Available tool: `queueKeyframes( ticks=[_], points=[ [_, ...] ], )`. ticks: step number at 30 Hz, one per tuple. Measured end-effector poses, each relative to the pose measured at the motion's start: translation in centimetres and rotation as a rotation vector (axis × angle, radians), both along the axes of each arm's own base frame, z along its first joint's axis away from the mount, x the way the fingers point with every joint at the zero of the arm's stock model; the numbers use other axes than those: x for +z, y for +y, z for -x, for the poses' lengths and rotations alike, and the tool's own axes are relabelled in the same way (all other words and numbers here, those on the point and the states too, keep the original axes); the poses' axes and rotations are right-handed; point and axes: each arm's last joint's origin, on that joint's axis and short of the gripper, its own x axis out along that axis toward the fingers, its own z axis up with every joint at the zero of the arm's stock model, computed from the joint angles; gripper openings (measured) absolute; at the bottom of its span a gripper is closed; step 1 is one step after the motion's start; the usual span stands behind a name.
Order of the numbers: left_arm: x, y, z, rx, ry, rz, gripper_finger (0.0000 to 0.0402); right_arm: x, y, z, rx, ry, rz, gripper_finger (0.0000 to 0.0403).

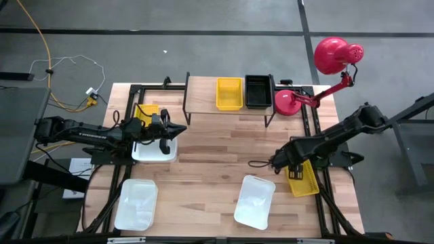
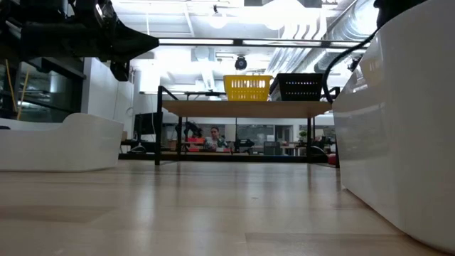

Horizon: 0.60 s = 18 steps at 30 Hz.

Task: Stack baskets on shelf by color
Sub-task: Stack the right yellow bin on the other yellow bin on the shelf

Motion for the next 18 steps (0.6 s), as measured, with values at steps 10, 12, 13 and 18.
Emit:
queueKeyframes(
  ticks=[10, 12, 13, 18],
  points=[
    [0.0, 0.0, 0.0, 0.0, 0.0, 0.0, 0.0, -0.23, -0.05, 0.11, -0.003, 0.003, 0.004, 0.0128],
    [0.0, 0.0, 0.0, 0.0, 0.0, 0.0, 0.0, -0.22, 0.02, 0.11, -0.006, 0.008, -0.017, 0.0082],
    [0.0, 0.0, 0.0, 0.0, 0.0, 0.0, 0.0, -0.23, 0.07, 0.1, -0.007, 0.01, -0.031, 0.0055],
    [0.0, 0.0, 0.0, 0.0, 0.0, 0.001, 0.0, -0.22, 0.23, 0.03, -0.008, 0.015, -0.079, 0.0021]
  ],
)
